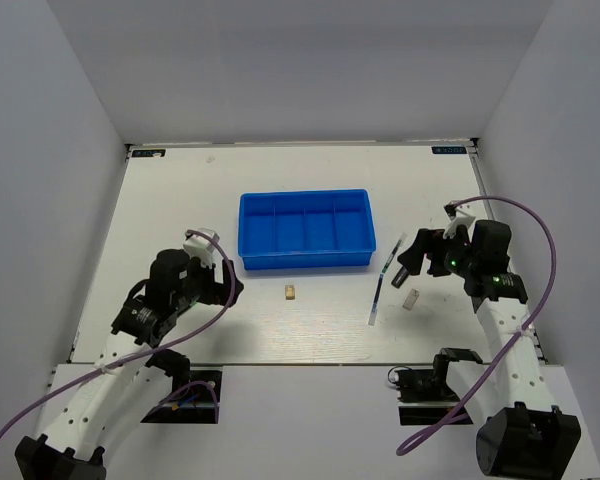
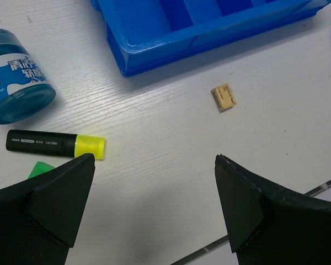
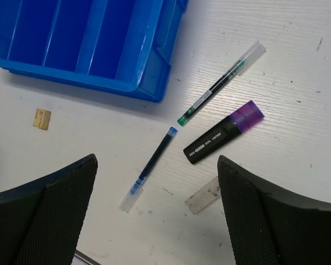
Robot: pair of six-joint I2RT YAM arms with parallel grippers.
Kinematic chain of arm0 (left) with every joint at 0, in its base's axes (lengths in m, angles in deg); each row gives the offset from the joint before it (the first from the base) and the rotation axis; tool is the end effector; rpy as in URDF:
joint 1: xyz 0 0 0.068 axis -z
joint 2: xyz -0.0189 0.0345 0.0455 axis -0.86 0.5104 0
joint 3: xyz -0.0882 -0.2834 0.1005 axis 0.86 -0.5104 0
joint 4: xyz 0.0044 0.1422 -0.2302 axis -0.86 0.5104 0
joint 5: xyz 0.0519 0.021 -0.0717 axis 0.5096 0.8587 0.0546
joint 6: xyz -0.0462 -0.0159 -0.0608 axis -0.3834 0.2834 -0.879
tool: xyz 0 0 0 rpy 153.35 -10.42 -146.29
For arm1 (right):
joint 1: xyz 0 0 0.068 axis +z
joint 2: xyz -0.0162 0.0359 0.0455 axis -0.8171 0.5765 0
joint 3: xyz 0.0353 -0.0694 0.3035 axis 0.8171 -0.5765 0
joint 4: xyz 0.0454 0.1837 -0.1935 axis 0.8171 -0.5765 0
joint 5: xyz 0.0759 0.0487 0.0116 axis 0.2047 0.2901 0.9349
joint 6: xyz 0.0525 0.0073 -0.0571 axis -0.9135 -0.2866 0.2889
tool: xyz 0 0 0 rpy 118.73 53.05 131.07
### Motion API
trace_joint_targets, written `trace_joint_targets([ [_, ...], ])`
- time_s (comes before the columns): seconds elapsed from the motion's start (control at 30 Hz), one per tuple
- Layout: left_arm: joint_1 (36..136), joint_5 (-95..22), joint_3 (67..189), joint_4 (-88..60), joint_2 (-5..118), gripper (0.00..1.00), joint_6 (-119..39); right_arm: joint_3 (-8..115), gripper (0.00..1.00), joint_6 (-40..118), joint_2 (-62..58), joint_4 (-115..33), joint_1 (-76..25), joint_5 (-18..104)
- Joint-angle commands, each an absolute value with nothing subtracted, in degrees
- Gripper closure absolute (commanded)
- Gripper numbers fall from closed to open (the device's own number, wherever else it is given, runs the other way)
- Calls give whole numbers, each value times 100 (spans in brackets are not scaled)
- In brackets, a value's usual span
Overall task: Sort the stationery into containers
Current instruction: Pick up the stationery from the center of the board.
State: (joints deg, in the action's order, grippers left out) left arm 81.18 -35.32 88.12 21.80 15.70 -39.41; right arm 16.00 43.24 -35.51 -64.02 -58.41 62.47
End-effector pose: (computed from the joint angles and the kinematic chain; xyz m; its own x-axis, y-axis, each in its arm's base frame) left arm 0.1263 -0.0595 0.2547 -0.6239 0.0547 -0.7796 0.3527 0.9099 -0.2184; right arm 0.1882 0.0182 0.2838 -0.5621 0.0763 -0.8236 -0.2962 0.9111 0.2866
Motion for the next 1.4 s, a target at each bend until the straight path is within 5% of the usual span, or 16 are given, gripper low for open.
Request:
trace_joint_targets([
  [0.0, 8120, -3500, 8808, 2058, 1640, 0, -3950, 1843, 10, 4741, -3527, -6586, -5822, 6155],
  [0.27, 7979, -3149, 8861, 2032, 2061, 2, -4116, 1974, 10, 5490, -3308, -7105, -5805, 6184],
  [0.37, 7848, -2999, 9089, 2119, 2411, 20, -4231, 2071, 10, 5805, -3220, -7298, -5796, 5700],
  [0.4, 7804, -2990, 9272, 2146, 2501, 28, -4257, 2063, 10, 5807, -3228, -7307, -5805, 5541],
  [0.5, 7794, -2876, 9580, 2146, 2966, 100, -4213, 1836, 10, 6465, -3552, -7448, -5787, 5864],
  [0.53, 7777, -2406, 9756, 2198, 3342, 100, -4109, 1799, 58, 6274, -3702, -7117, -5804, 6117],
  [0.57, 7760, -2401, 9923, 2216, 3467, 100, -4064, 1738, 59, 6316, -3703, -7123, -5796, 6189],
  [0.6, 7742, -2323, 10020, 2216, 3599, 100, -4046, 1720, 100, 6308, -3807, -7114, -5796, 6164],
  [0.63, 7655, -2018, 10126, 2260, 3879, 84, -4029, 1720, 100, 5942, -3817, -6975, -5770, 6059],
  [0.67, 7628, -1919, 10405, 2304, 4116, 52, -3994, 1729, 100, 5973, -3817, -7017, -5769, 6067],
  [0.7, 7584, -1674, 10477, 2330, 4345, 2, -3994, 1729, 37, 6000, -3783, -7035, -5769, 6049],
  [0.73, 7531, -1602, 10548, 2322, 4452, 0, -3994, 1720, 10, 6017, -3791, -7052, -5769, 6041],
  [1.37, 6705, -1645, 11515, 2551, 7107, 8, -4679, 1816, 11, 5930, -3677, -7114, -5603, 5742],
])
